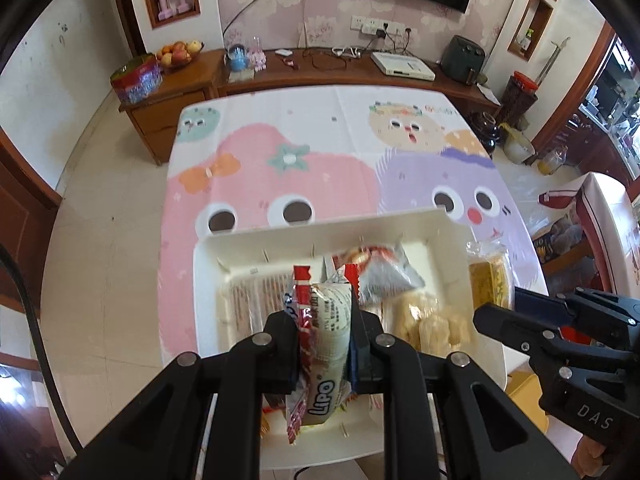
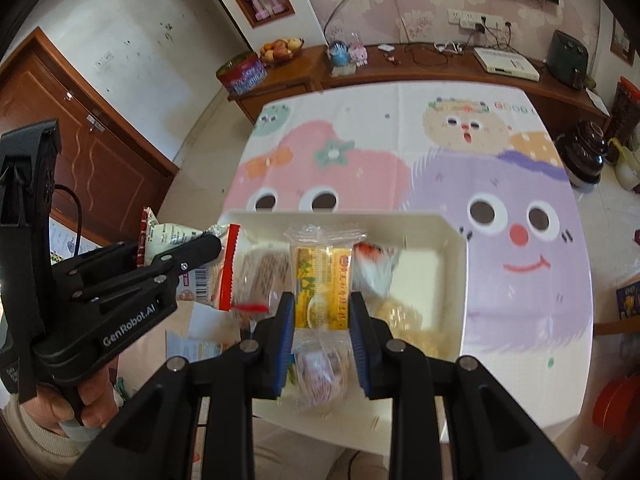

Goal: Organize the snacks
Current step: 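Open both tools to drop the Lipo pack and yellow snack into the tray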

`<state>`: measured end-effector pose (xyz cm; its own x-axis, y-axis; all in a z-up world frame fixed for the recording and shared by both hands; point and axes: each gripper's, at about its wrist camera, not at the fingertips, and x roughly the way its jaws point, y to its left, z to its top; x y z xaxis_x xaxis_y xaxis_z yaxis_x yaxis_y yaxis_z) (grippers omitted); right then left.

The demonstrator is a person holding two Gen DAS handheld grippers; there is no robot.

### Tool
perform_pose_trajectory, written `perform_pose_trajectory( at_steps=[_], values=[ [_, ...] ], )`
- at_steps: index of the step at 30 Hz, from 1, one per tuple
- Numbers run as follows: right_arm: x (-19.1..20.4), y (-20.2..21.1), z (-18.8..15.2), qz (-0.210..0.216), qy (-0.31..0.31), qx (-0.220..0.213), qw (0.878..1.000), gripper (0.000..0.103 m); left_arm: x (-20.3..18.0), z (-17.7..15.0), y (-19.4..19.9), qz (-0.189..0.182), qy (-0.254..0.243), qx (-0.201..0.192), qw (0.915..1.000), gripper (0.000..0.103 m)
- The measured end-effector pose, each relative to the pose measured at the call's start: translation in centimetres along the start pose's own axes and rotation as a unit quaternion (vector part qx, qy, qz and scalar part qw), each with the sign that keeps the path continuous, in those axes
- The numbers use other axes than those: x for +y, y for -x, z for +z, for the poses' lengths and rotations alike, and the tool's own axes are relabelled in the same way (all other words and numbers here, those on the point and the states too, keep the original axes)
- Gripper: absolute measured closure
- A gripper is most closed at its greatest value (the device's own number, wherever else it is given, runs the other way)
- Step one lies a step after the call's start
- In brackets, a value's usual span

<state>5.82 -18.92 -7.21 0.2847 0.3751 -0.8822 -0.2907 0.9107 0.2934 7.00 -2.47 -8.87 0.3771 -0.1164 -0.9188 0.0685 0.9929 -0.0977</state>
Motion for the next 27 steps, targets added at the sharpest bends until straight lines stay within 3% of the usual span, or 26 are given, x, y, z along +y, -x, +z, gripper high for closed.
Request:
perform_pose_trajectory(
  at_steps=[14, 16, 18, 21, 27],
  values=[
    [0.6, -0.3, -1.7, -0.014, 0.001, 0.011, 1.000, 0.075, -0.3, -1.8, 0.2, 0.015, 0.006, 0.005, 0.9999, 0.083],
    [0.6, -0.3, -1.8, -0.015, -0.001, 0.013, 1.000, 0.075, -0.3, -1.9, 0.3, 0.026, 0.005, 0.005, 0.9996, 0.068],
    [0.5, -0.3, -1.8, -0.013, -0.006, 0.015, 1.000, 0.074, -0.4, -2.0, 0.5, 0.045, 0.003, 0.000, 0.9990, 0.020],
    [0.4, -0.3, -1.9, -0.016, -0.013, 0.017, 1.000, 0.070, -0.5, -2.2, 1.2, 0.059, 0.000, -0.021, 0.9981, 0.016],
    [0.4, -0.2, -2.3, -0.015, -0.016, 0.019, 1.000, 0.070, -0.5, -2.4, 1.3, 0.063, -0.003, -0.012, 0.9979, 0.016]
  ],
)
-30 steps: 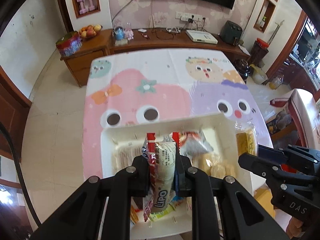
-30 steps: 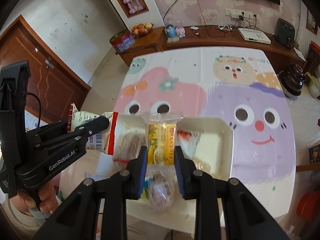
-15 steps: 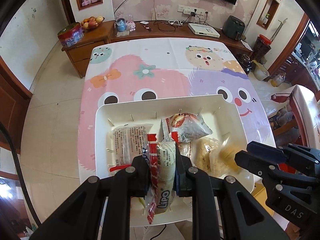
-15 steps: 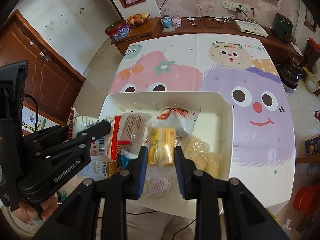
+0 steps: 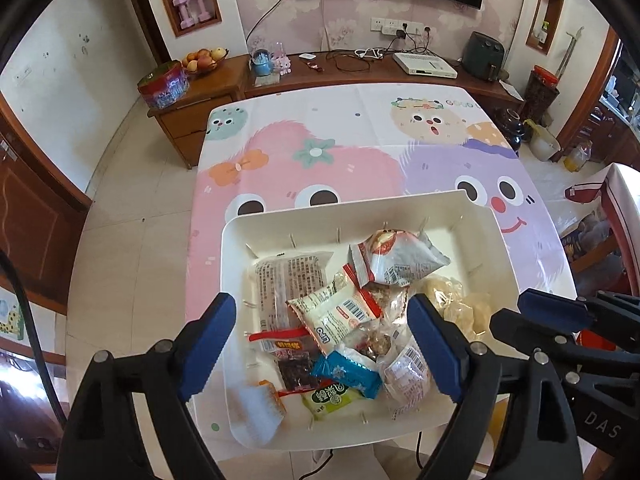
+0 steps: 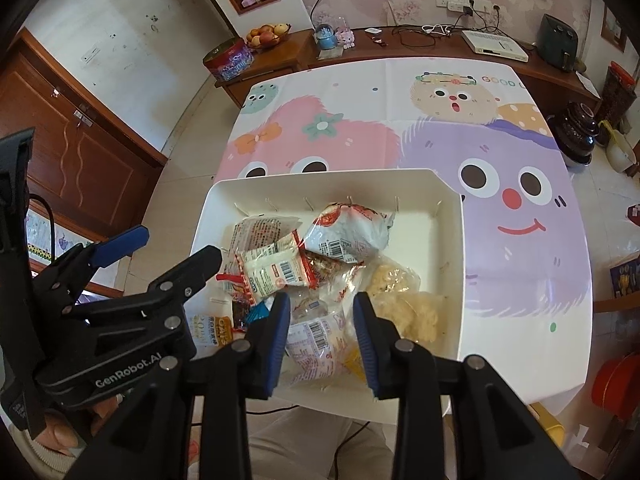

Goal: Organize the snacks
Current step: 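Open both tools to drop the Lipo pack and yellow snack into the tray, then move the open right tool past the tray toward the small orange snack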

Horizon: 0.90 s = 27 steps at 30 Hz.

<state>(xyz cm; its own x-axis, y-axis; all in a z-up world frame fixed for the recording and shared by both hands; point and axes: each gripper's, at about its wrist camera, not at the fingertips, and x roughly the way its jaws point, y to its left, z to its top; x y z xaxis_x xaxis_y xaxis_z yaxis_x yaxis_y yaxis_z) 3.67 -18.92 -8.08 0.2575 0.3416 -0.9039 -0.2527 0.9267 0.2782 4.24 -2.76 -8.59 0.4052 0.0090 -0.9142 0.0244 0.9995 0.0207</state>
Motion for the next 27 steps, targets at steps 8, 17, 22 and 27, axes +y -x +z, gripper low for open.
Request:
perform_pose_trajectory(
  at_steps=[8, 17, 22, 27],
  values=[
    [0.1, 0.1, -0.5, -0.003, 0.004, 0.001, 1.000, 0.070, 0.2, -0.9, -0.6, -0.008, 0.008, 0.023, 0.9997, 0.016],
    [0.2, -0.5, -1.3, -0.003, 0.001, 0.013, 1.000, 0.070, 0.2, -2.1, -1.0, -0.012, 0.006, 0.037, 0.9992, 0.016],
    [0.4, -0.9, -1.5, -0.006, 0.003, 0.019, 1.000, 0.070, 0.5, -2.2, -1.1, -0.010, 0.003, 0.040, 0.9991, 0.016],
    [0.5, -1.4, -0.9, -0.006, -0.002, 0.024, 1.000, 0.070, 0.8, -2.0, -1.1, -0.010, 0.001, 0.039, 0.9992, 0.016]
  ],
)
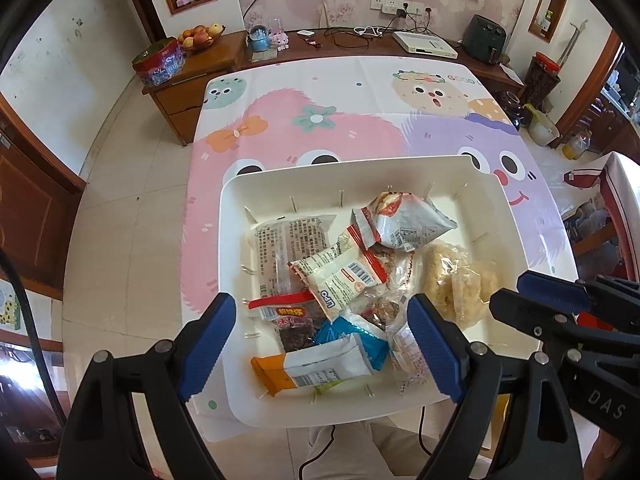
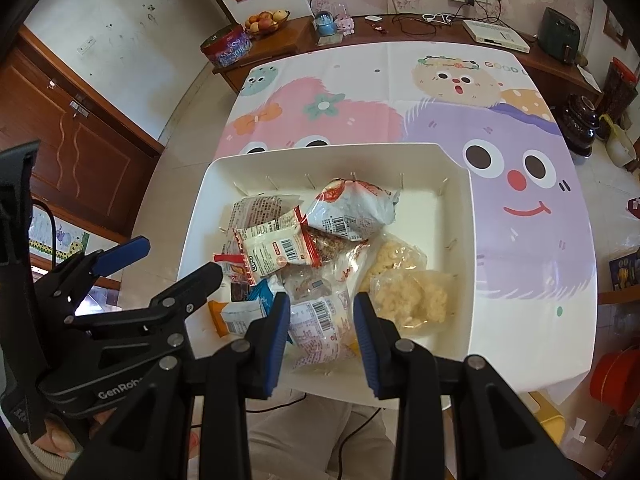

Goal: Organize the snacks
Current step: 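Move the open right tool past the tray toward the small orange snack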

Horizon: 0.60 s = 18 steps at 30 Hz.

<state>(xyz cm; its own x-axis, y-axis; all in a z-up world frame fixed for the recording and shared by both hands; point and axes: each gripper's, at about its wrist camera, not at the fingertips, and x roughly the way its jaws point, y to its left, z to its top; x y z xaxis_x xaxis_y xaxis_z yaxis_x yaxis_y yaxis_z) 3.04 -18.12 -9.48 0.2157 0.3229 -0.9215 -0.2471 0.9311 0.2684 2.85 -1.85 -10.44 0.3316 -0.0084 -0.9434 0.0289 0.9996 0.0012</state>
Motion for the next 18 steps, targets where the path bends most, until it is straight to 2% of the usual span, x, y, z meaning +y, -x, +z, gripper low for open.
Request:
perform_pose_trajectory(
  at_steps=[6, 10, 18],
  values=[
    [0.8, -0.8, 1.5, 0.000, 0.003, 0.003, 1.000, 0.070, 1.4, 1.1, -0.3, 0.005, -0.002, -0.002, 1.0000, 0.016],
    [1.7, -1.2, 3.6, -0.006, 0.016, 0.003, 1.000, 0.070, 3.4, 3.1, 0.1, 0.014, 0.001, -0.015, 0.9998, 0.016],
    [4.1, -2.8, 10.8, -0.033, 0.057, -0.008, 0.998, 0.070, 9.5, 9.5, 0.5, 0.070, 0.035, -0.067, 0.9947, 0.016]
  ],
)
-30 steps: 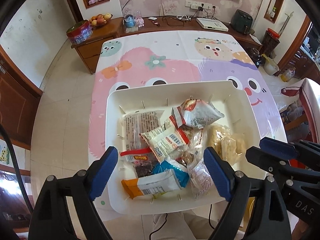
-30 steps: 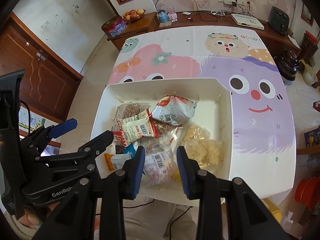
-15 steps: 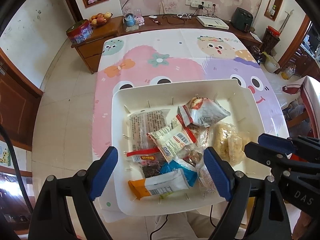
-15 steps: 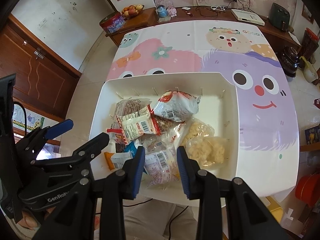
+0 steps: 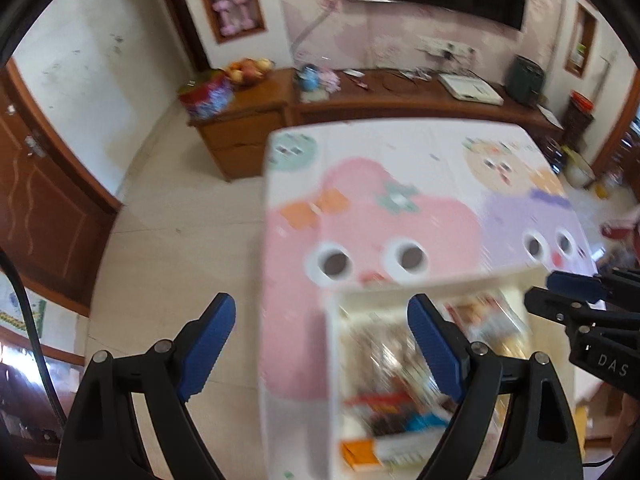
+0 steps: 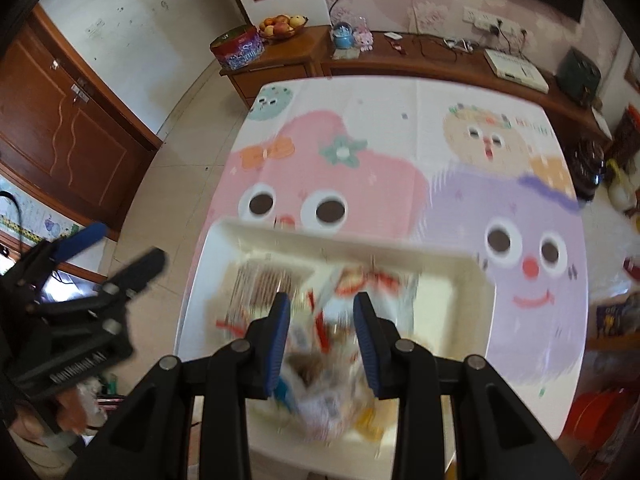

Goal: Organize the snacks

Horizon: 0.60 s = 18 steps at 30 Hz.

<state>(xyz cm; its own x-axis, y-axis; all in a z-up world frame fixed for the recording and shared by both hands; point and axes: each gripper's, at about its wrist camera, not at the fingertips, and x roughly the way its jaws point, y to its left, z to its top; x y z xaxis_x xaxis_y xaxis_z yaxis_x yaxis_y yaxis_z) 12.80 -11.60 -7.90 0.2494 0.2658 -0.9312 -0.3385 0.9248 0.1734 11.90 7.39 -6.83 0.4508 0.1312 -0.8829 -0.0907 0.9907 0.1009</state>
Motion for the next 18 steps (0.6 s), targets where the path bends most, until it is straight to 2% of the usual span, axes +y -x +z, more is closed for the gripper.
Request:
perform_pose_trajectory(
  at_steps=[5, 8, 13, 18],
  values=[
    [0.2, -3.9, 4.8, 0.010, -0.008, 0.028, 1.000, 0.070, 2.9, 3.1, -3.1, 0.014, 0.028, 0.004, 0.9995, 0.016],
    [0.4, -7.4, 7.3, 0.029, -0.018, 0.063, 0.997, 0.070, 4.2, 4.0, -5.6, 0.017, 0.038, 0.018, 0.9990, 0.016],
    [1.0, -13.7, 9.4, 0.069, -0.050, 0.139, 0.987, 0.070, 5.4, 3.8, -10.0, 0.012, 0.047, 0.055, 0.9973, 0.016],
    [1.5, -19.2, 9.4, 0.084, -0.073, 0.203, 0.973, 0.070, 6.0, 3.1, -13.2, 0.004, 0.052, 0.087, 0.9948, 0.016]
  ],
)
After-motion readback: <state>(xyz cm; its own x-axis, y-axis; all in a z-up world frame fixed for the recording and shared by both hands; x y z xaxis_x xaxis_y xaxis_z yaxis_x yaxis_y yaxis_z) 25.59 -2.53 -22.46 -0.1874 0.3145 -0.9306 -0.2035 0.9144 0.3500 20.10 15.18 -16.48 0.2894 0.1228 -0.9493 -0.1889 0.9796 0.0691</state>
